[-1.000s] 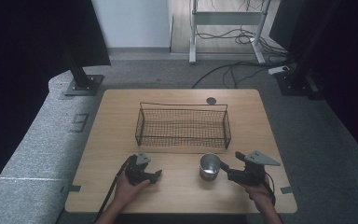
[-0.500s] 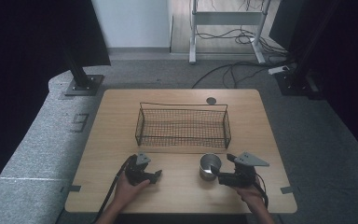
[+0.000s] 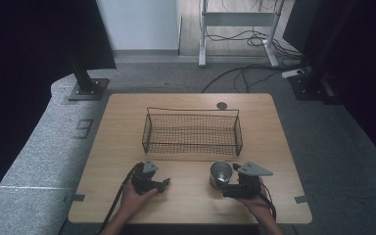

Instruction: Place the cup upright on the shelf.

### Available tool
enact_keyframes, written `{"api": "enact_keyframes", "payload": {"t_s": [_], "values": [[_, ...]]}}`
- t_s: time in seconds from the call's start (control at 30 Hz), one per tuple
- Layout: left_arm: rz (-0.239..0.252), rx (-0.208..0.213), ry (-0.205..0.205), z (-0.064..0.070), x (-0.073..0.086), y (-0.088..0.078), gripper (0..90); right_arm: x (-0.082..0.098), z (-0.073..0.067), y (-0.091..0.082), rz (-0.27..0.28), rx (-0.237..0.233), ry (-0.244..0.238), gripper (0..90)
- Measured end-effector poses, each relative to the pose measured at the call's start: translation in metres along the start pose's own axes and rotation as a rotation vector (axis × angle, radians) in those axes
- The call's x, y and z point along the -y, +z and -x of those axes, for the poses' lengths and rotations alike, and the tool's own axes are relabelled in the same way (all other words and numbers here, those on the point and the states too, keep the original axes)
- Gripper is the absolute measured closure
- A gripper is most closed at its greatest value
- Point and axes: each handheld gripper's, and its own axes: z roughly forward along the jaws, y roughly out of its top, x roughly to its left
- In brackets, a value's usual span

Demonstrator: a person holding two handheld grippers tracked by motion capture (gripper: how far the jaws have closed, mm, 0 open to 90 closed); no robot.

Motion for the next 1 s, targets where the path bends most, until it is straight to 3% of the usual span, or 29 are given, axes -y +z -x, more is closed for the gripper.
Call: {"api": "enact_keyframes", "payload": {"t_s": [0.53, 0.73, 1.0], "values": [[0.000, 0.000, 0.000, 0.000, 0.000, 0.000, 14.5, 0.003, -0.005, 0.023, -0.043, 0.036, -0.034, 3.6], [0.000, 0.000, 0.000, 0.000, 0.000, 0.000, 14.5, 0.004, -0.008, 0.033, -0.043, 0.075, -0.052, 11.4], [0.000, 0.000, 0.000, 0.000, 0.000, 0.000, 14.5, 0.003, -0.009, 0.034, -0.048, 0.080, -0.055, 13.2]]}}
